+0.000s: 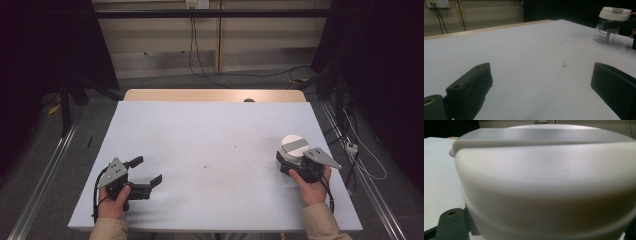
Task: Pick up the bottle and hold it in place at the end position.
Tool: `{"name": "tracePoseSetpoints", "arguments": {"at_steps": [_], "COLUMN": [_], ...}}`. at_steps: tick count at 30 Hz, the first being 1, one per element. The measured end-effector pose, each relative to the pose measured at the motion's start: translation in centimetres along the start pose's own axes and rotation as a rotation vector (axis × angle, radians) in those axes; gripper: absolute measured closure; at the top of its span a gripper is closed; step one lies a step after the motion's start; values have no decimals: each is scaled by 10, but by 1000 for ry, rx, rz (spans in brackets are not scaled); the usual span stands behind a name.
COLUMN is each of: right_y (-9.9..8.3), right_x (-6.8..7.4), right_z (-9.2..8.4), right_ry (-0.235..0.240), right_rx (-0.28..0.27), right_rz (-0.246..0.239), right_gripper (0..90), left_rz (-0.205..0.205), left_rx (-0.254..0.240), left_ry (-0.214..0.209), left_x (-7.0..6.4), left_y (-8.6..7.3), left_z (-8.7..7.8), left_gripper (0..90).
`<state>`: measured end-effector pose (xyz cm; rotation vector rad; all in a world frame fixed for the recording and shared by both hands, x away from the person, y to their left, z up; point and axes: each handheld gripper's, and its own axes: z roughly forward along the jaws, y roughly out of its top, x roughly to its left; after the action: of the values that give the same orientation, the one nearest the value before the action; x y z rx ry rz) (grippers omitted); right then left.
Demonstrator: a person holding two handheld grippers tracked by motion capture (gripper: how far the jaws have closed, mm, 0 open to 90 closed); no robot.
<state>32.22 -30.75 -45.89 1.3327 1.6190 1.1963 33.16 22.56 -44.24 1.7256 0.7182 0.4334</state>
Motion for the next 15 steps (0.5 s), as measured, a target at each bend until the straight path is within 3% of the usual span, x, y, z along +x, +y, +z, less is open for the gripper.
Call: {"name": "tracePoseSetpoints", "arguments": {"at_steps": [6,15], "right_y": [1,10], "right_x": [-1,6], "right_z": [-1,1], "right_ry": [-1,52], "right_rx": [-9,-38], "right_rz": [-8,-10], "right_gripper": [182,183], "left_rz": [-7,-3], "left_rx": [-4,-3], "left_ry": [2,-3], "left_x": [0,-1], "left_y": [0,0], "left_z": [0,2], "left_gripper": [33,33]}}
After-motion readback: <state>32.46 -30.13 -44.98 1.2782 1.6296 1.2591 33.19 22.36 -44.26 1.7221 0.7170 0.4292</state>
